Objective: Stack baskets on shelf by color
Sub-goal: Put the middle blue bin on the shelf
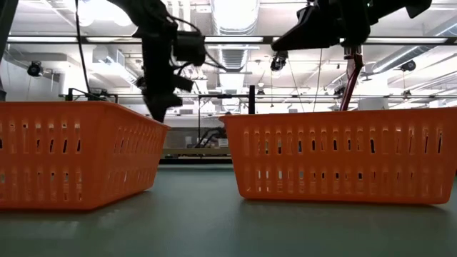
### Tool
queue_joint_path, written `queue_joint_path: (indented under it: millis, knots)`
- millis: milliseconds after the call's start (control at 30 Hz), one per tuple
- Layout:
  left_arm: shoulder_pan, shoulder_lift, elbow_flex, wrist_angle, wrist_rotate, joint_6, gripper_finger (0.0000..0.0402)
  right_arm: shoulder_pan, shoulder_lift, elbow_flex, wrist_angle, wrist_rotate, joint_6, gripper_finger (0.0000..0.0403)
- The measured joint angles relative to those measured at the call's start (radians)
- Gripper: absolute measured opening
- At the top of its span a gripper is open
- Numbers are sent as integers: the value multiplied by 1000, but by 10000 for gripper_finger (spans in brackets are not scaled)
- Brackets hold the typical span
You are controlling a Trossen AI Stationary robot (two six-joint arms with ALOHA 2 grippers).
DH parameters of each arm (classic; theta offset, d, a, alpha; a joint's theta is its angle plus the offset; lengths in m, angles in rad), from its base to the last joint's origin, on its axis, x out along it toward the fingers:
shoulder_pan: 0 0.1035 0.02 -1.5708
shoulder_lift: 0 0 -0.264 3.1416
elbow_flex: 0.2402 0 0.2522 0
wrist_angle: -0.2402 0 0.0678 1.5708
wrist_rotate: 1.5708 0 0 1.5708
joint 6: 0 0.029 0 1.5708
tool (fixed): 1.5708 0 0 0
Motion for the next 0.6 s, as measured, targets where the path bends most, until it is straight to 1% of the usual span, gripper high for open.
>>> queue_joint_path:
  millis: [200,600]
  knots:
    - [13,0,-30,-8,-6,-6,0,0,0,0,-1,0,-17,32]
    - [18,-1,-32,-79,-18,-7,0,0,0,0,-1,0,-16,32]
